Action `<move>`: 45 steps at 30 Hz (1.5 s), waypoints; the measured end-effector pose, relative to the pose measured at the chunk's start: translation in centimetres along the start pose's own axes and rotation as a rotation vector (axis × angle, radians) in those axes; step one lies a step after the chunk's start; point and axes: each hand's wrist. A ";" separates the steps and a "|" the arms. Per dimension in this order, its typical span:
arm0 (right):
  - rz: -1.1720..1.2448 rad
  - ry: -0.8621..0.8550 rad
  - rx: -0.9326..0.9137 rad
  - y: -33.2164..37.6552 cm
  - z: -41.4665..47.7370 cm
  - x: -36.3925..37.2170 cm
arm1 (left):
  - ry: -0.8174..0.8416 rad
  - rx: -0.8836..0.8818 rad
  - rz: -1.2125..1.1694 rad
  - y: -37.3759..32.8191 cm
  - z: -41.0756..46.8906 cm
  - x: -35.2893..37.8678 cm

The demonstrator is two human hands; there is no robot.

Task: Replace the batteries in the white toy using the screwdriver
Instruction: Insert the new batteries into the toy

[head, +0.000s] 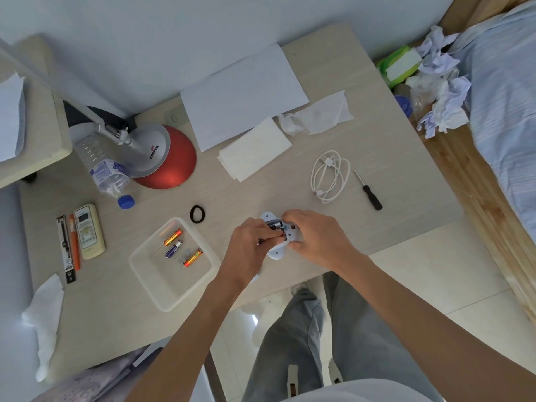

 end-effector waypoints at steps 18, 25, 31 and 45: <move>-0.002 -0.012 -0.023 -0.2 -0.3 0.3 | 0.133 -0.053 0.102 -0.2 1.5 -0.7; -0.009 -0.019 -0.036 -0.1 -0.3 0.4 | 0.161 0.009 0.174 0.5 1.4 -0.8; -0.030 -0.032 -0.060 0.4 -0.1 0.7 | 0.124 0.025 0.175 1.8 0.6 -0.7; -0.037 -0.055 -0.061 0.3 -0.1 1.0 | 0.110 -0.009 0.222 0.8 0.6 -0.1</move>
Point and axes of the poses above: each hand's wrist, its own z-axis towards the middle knuckle, its own x-axis out of the palm, y = z × x, and after that the axes turned 10 degrees about y, right-handed
